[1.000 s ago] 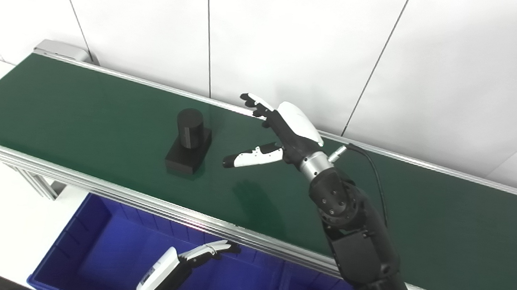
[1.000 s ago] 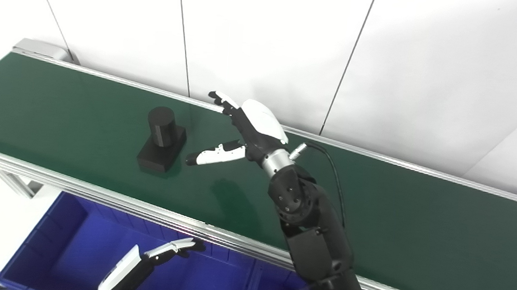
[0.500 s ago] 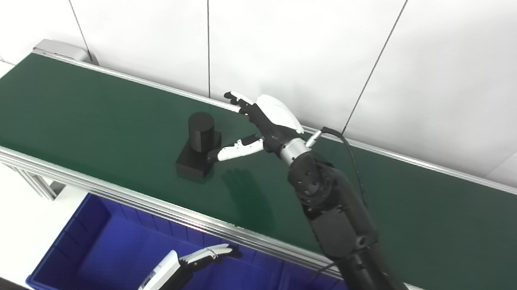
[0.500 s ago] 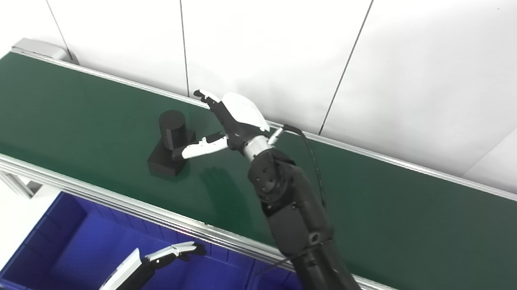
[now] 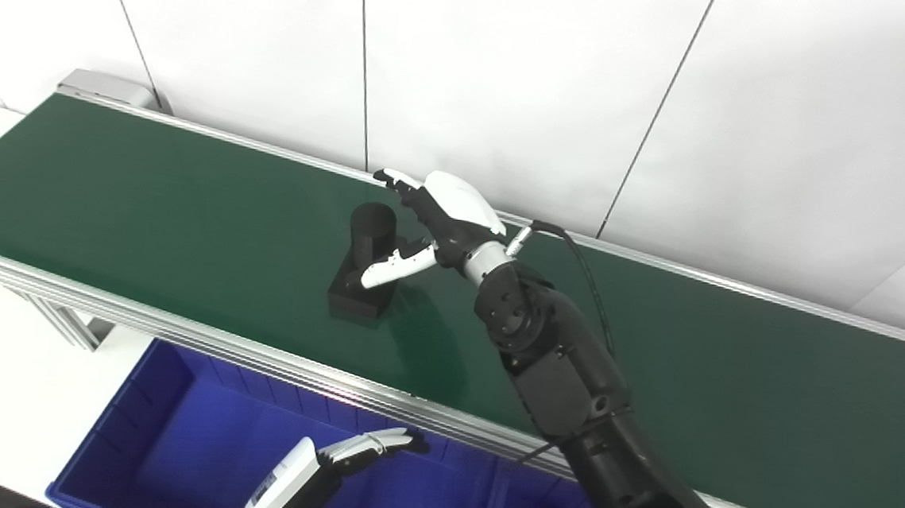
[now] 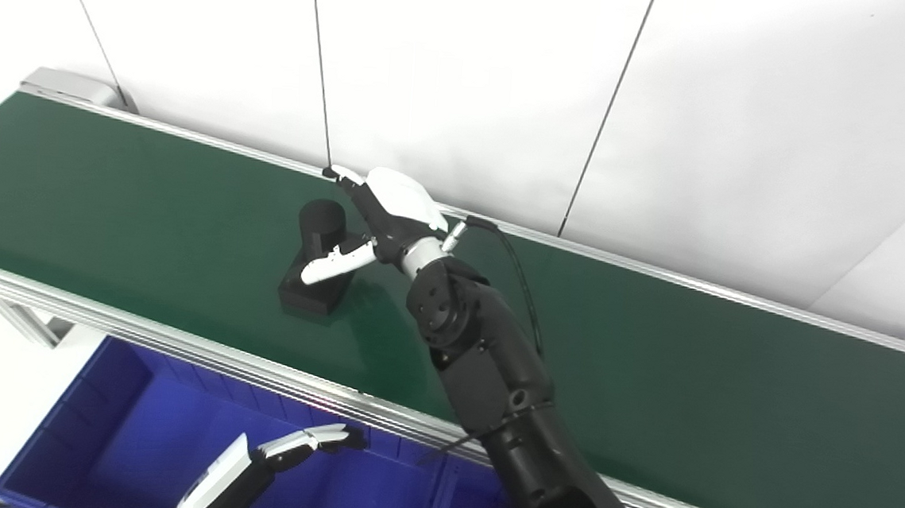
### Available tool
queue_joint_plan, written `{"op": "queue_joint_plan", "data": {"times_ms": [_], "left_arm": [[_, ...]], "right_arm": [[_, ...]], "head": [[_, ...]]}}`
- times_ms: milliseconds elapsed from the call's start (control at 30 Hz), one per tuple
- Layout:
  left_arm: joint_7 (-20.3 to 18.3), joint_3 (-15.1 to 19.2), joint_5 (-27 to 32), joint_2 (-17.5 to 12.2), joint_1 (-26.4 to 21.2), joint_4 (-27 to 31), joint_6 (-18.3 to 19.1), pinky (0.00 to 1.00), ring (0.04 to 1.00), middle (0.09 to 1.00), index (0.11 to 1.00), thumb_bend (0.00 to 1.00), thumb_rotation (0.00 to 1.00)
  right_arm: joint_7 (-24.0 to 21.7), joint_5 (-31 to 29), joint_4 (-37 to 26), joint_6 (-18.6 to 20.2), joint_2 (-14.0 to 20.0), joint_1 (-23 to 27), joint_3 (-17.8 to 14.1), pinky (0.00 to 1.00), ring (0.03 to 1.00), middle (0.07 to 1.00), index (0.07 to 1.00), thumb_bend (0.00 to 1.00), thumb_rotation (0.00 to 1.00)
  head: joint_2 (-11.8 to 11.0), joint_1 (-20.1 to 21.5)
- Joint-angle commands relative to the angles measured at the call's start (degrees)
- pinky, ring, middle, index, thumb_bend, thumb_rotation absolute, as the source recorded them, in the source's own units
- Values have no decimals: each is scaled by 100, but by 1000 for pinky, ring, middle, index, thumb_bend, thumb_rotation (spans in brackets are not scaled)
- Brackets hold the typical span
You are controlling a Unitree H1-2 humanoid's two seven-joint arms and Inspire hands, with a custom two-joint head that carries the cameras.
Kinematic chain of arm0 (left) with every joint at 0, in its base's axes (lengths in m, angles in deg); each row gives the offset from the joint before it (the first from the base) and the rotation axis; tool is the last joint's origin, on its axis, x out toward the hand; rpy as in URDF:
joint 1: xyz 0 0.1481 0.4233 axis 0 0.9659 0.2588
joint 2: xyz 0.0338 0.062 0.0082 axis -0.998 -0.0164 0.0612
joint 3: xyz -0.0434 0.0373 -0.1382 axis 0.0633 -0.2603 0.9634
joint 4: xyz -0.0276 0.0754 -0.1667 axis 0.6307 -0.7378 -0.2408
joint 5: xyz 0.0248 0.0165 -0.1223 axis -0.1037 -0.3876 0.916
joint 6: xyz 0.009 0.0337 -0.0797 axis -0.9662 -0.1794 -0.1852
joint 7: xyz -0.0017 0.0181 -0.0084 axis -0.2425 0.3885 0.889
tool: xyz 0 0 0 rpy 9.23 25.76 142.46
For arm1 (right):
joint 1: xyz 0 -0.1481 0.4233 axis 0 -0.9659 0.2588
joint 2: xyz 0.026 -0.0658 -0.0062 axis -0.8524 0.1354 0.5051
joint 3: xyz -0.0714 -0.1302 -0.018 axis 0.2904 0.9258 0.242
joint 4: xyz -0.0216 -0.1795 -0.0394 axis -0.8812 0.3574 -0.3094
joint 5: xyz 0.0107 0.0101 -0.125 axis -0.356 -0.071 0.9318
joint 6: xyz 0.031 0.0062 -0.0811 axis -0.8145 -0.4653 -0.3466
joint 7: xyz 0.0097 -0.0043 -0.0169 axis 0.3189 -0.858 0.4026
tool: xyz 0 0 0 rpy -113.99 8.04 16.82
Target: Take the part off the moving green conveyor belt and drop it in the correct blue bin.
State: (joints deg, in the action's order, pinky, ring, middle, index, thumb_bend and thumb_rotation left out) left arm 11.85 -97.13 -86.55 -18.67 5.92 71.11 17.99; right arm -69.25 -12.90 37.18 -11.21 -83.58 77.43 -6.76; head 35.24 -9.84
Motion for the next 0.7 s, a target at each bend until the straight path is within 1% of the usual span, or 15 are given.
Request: {"op": "queue_joint_plan", "data": {"times_ms": [0,133,200,233,267,333,367,400,467,500,533,567,600,633,667], "left_arm": [[62,77,-108,-55,65,191,-138,733,801,846,808,1000,370],[14,126,-130,-40,125,234,-138,724,797,843,803,1000,381],[-45,176,-126,-37,170,280,-138,722,794,842,800,1000,377],[-63,197,-139,-37,189,308,-138,721,795,842,801,1000,370],[-88,233,-161,-36,213,331,-138,721,795,842,801,1000,369],[-136,299,-188,-29,258,382,-137,726,798,843,802,1000,368],[-158,327,-193,-25,279,406,-137,729,799,844,803,1000,366],[-173,357,-200,-17,303,432,-137,728,799,844,802,1000,366],[-210,418,-213,-6,356,473,-137,719,795,843,800,1000,373],[-241,461,-231,3,390,498,-137,714,794,843,801,1000,382],[-265,499,-254,12,421,514,-137,713,794,843,801,1000,384],[-286,529,-260,21,447,530,-137,715,796,843,801,1000,391],[-305,554,-262,30,465,539,-137,717,797,843,801,1000,393],[-305,544,-242,27,464,540,-137,718,798,844,801,1000,394],[-308,538,-227,25,462,540,-137,722,802,847,804,1000,386]], "right_arm": [[240,43,38,-109,-238,443,-19,762,864,916,936,904,389],[443,49,377,-199,-342,533,-15,703,825,886,929,878,353],[539,-15,630,-243,-407,588,-59,649,769,856,923,853,307],[581,-53,751,-269,-431,610,-83,632,752,857,919,835,269],[642,-75,870,-299,-453,631,-94,630,750,858,918,832,264],[793,-85,1055,-388,-474,633,-99,623,733,859,910,815,215],[876,-59,1134,-427,-472,630,-72,640,733,854,897,798,179],[951,-48,1208,-446,-471,620,-60,647,732,846,887,782,163],[1083,-61,1307,-485,-469,584,-66,595,673,780,857,720,94],[1145,-70,1333,-511,-461,563,-69,537,617,727,834,674,41],[1243,-81,1377,-544,-461,541,-81,531,610,721,831,668,34],[1370,-93,1435,-614,-461,523,-96,471,548,609,801,610,17],[1459,-105,1481,-666,-464,516,-106,449,517,550,752,580,8],[1591,-56,1574,-709,-459,527,-78,435,498,514,721,560,3],[1677,-19,1641,-737,-455,540,-54,413,449,500,634,536,1]], "head": [[6,5],[28,-15],[41,-25],[55,-40],[55,-40],[75,-69],[83,-83],[86,-93],[86,-93],[109,-119],[109,-119],[125,-117],[125,-117],[132,-118],[132,-118]]}}
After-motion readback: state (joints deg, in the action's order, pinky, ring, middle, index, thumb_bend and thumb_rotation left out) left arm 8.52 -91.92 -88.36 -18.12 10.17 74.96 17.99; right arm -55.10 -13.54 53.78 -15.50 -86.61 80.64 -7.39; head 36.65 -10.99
